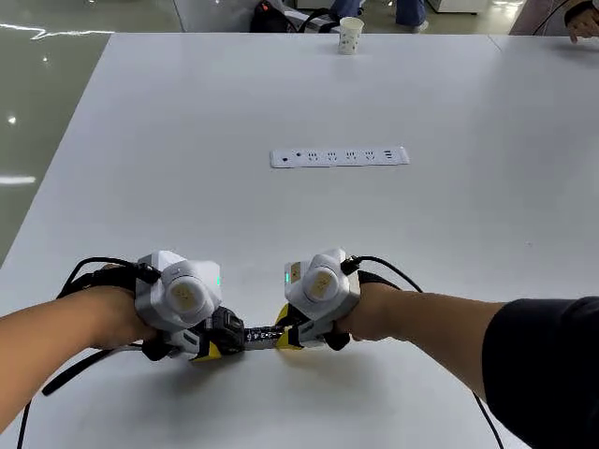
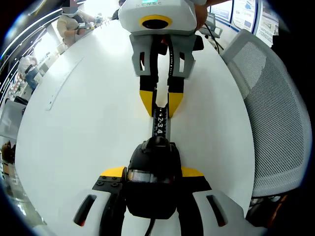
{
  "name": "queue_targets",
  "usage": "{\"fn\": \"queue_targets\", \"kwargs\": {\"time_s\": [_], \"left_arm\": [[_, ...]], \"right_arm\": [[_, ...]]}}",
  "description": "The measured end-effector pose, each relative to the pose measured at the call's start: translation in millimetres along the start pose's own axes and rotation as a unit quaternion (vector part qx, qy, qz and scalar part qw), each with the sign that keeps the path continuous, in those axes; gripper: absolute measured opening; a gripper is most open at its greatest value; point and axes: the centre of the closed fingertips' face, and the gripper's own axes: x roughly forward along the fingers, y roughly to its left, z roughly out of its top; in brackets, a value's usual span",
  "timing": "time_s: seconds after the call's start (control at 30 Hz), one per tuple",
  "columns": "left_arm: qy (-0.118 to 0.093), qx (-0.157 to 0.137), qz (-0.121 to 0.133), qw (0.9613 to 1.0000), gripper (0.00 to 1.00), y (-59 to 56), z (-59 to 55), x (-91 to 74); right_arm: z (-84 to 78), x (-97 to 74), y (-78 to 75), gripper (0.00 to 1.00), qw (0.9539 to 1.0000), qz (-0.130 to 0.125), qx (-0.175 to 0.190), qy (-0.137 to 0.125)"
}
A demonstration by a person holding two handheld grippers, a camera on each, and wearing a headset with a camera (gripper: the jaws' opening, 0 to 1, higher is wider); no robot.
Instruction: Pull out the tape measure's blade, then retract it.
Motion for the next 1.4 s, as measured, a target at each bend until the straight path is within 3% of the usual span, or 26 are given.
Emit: {"fn": "queue_targets", "kwargs": {"time_s": [1.4], "left_arm": [[0.002, -0.001, 0.002, 1.0, 0.34, 0.1, -0.3, -1.5]], "right_arm": [[-14.6, -13.1, -2.3, 0.1, 0.9999, -0.001, 0.003, 0.01]]}}
